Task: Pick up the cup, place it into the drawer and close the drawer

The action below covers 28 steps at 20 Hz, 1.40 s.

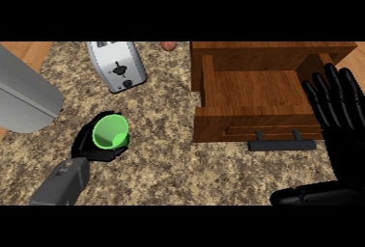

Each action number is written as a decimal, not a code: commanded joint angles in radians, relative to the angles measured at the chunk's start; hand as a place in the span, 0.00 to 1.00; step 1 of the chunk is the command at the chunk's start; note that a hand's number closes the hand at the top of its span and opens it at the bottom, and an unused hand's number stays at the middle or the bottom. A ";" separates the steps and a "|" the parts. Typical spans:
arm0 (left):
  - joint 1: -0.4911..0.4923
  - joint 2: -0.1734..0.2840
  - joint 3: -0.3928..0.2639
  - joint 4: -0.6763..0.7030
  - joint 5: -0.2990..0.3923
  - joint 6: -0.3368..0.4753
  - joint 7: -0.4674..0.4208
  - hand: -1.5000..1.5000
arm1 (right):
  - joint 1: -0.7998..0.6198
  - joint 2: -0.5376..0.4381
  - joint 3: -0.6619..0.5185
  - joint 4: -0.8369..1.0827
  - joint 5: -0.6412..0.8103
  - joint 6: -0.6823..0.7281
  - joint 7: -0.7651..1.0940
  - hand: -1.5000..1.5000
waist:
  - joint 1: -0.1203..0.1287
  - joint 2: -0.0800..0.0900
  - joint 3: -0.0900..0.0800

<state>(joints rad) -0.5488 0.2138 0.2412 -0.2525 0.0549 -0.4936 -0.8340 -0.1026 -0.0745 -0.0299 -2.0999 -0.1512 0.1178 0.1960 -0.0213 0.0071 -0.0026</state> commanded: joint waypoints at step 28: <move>0.194 -0.149 -0.071 -0.757 0.140 0.215 0.111 1.00 | -0.007 -0.037 -0.073 0.026 -0.038 0.016 0.002 0.00 | 0.033 -0.013 0.004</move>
<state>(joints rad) -0.3438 0.0756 0.2102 -0.8555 0.1779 -0.2713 -0.8342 -0.0861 -0.0990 -0.0788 -2.0971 -0.1733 0.1318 0.1934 0.0128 -0.0063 0.0013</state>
